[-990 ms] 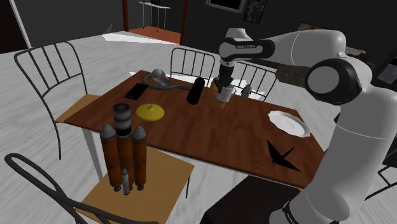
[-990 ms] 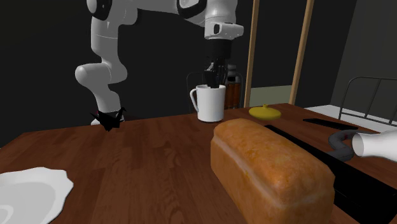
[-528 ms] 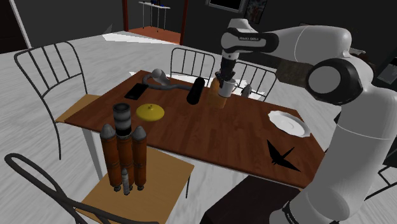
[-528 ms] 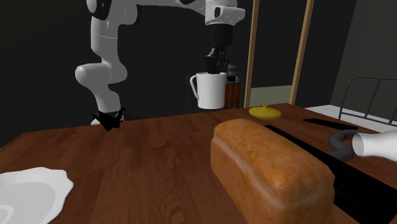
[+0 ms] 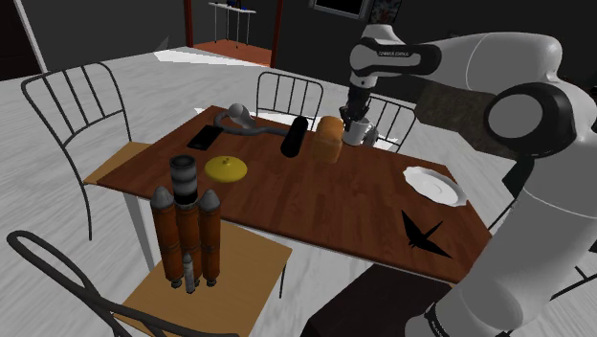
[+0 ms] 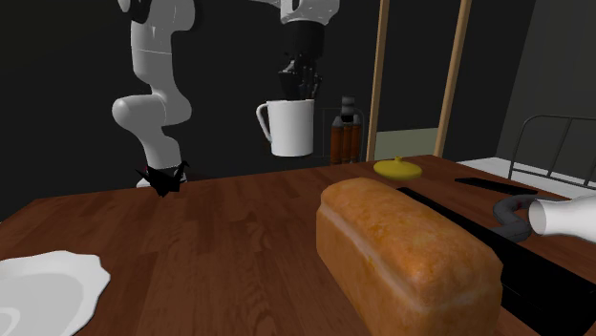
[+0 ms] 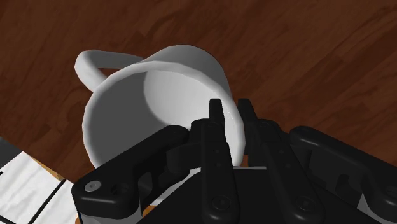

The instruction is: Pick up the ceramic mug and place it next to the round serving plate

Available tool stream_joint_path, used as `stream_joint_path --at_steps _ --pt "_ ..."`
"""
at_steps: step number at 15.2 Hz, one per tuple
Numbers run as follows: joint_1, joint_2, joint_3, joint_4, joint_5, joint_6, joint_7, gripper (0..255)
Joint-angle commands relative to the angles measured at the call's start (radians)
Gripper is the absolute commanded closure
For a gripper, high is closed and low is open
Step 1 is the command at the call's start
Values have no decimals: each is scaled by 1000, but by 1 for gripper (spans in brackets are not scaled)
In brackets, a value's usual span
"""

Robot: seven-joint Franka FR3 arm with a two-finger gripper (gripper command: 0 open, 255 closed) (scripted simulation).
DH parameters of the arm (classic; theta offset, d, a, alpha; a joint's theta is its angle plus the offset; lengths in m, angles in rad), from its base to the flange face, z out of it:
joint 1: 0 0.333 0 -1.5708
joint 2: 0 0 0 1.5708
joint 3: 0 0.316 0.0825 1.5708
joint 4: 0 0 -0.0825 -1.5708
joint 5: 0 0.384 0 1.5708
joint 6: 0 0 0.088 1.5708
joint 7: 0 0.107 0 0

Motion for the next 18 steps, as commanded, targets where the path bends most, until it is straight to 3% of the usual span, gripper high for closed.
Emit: stream_joint_path --at_steps 1,9,18 --pt "-23 -41 -16 -55 -1 17 -40 255" --pt "-105 -191 -87 -246 -17 68 -188 255" --pt "-199 -293 -189 -363 -42 98 -374 255"
